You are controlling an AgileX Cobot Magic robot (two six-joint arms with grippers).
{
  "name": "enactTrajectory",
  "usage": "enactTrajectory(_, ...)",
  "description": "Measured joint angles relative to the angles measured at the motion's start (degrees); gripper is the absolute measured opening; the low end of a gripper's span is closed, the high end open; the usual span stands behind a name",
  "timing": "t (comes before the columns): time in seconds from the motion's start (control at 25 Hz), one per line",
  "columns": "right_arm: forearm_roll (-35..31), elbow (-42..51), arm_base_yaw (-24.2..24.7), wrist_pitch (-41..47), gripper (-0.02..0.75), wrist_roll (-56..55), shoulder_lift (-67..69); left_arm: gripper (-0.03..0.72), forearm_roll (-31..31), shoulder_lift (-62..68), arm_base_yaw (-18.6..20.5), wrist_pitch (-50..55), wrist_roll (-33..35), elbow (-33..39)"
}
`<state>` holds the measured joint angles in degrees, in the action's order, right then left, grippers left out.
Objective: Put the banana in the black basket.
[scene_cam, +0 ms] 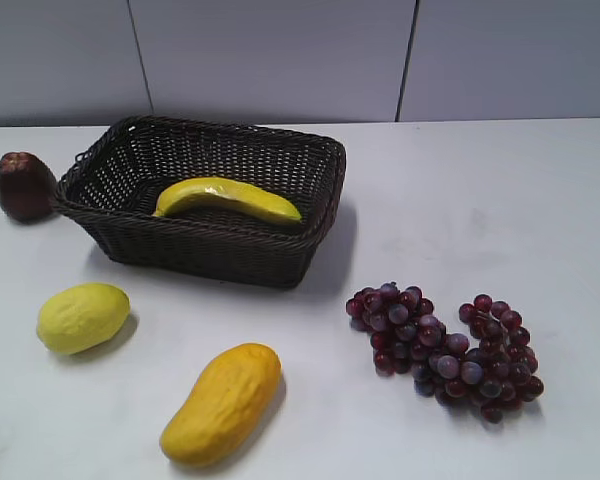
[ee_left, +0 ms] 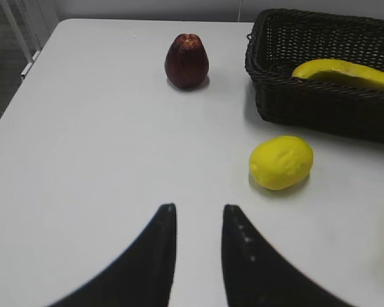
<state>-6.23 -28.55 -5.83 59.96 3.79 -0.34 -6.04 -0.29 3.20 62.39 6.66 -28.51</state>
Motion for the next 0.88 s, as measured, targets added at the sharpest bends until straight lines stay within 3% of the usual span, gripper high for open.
enactTrajectory(0.88, 0.07, 0.11, 0.11, 0.12, 0.593, -0.59, 0.0, 0.239, 0.0, 0.0, 0.0, 0.0, 0.0, 0.0)
